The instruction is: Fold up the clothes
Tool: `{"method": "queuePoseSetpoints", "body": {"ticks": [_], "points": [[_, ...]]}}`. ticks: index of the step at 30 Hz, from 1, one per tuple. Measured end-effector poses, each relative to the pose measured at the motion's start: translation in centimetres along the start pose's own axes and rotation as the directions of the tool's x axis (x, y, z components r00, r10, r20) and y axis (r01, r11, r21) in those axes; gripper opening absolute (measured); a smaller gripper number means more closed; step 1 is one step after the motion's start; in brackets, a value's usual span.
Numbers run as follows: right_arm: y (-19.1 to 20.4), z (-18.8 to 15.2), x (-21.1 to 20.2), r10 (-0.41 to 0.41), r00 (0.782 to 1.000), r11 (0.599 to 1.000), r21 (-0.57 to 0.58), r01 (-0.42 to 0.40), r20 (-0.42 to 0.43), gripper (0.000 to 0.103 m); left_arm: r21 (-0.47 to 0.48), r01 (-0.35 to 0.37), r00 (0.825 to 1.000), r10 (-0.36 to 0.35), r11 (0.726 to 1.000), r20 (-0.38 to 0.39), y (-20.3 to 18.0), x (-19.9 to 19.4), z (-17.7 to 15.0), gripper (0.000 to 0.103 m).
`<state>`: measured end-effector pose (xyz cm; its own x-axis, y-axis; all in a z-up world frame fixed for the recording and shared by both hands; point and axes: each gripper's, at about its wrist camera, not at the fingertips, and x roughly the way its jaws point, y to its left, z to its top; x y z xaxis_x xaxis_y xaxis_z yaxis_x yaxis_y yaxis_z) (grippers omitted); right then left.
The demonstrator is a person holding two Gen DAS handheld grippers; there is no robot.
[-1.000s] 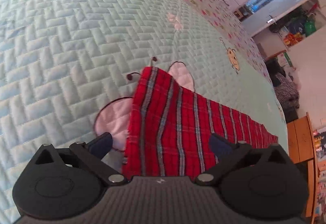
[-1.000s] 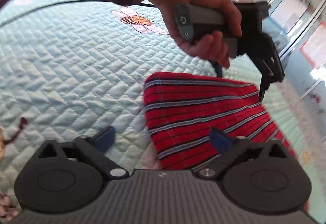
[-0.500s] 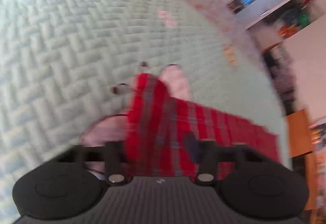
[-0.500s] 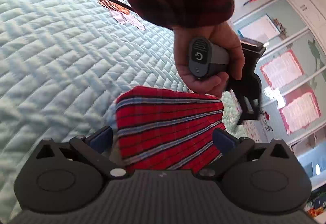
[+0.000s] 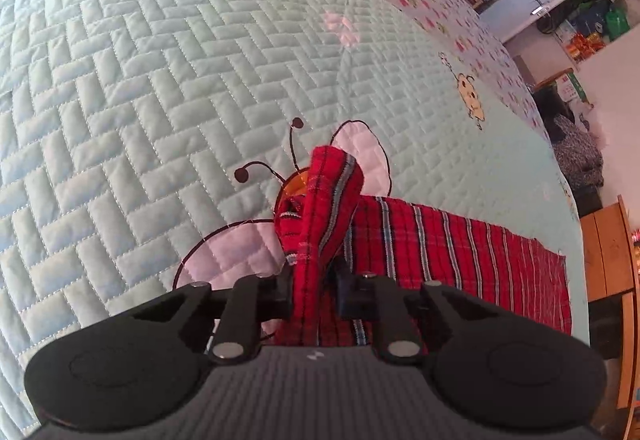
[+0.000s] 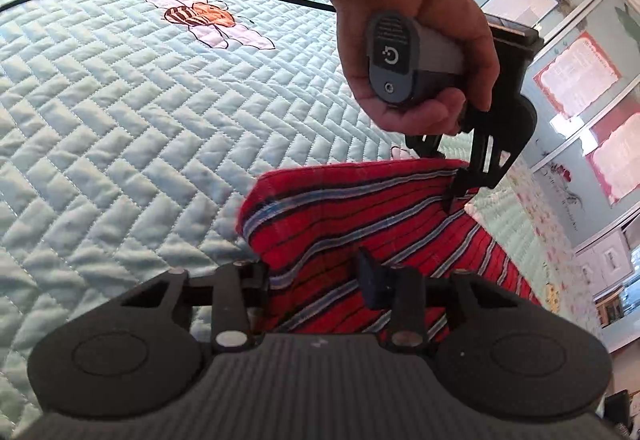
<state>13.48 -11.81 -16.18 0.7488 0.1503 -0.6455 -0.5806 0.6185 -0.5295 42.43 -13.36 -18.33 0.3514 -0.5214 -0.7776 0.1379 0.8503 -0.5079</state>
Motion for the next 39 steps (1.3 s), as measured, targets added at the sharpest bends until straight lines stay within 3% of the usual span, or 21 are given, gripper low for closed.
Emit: {"method": "queuePoseSetpoints", "body": {"ticks": [4,9,12,14,15,21,24,27,29,32,39], "points": [[-0.6,-0.3,-0.3,0.026,1.000,0.998,0.057,-0.026,0.011,0.034,0.007,0.016,1.000,-0.016,1.000,0.011,0.1,-0.2,-0.4,0.032],[0.3,-0.8,-0.3,-0.004,1.000,1.000,0.003,0.004,0.028,0.038,-0.006,0.026,0.999,-0.025,1.000,0.039,-0.3,-0.1,-0.9,0.046],[0.8,-0.9,-0.4,-0.031,0.999,0.999,-0.022,0.032,0.040,0.045,0.067,-0.033,0.998,0.029,0.997,0.052,-1.7,0.0,-1.3,0.045],[1.1,-1.0,-0.5,-0.070,0.996,0.997,-0.029,0.072,0.049,0.058,0.125,-0.077,0.996,0.070,0.989,0.063,-2.7,0.1,-1.6,0.045],[1.2,-1.0,-0.6,-0.087,0.995,0.996,-0.028,0.088,0.052,0.060,0.133,-0.087,0.995,0.079,0.987,0.065,-2.8,0.1,-1.6,0.044],[1.5,-0.5,-0.8,-0.081,0.996,0.993,-0.079,0.084,0.038,0.060,0.162,-0.132,0.990,0.123,0.978,0.067,-2.8,0.2,-1.6,0.028],[1.5,-0.4,-0.8,-0.065,0.997,0.991,-0.113,0.069,0.036,0.059,0.223,-0.186,0.982,0.175,0.957,0.066,-4.1,0.3,-1.7,0.025],[1.5,-0.3,-0.8,-0.037,0.999,0.989,-0.140,0.041,0.035,0.056,0.273,-0.233,0.972,0.223,0.933,0.069,-5.2,0.6,-1.8,0.023],[1.3,-0.2,-0.7,0.005,1.000,0.991,-0.133,-0.001,0.030,0.035,0.290,-0.250,0.968,0.240,0.924,0.069,-5.4,0.7,-1.9,0.022],[1.7,-0.2,-0.9,0.012,1.000,0.992,-0.129,-0.009,0.023,0.027,0.314,-0.274,0.962,0.266,0.909,0.069,-5.8,0.8,-1.9,0.022],[0.3,0.1,-0.6,0.085,0.996,0.996,-0.001,-0.085,0.016,0.018,0.358,-0.326,0.944,0.320,0.875,0.077,-7.1,1.3,-1.9,0.020]]}}
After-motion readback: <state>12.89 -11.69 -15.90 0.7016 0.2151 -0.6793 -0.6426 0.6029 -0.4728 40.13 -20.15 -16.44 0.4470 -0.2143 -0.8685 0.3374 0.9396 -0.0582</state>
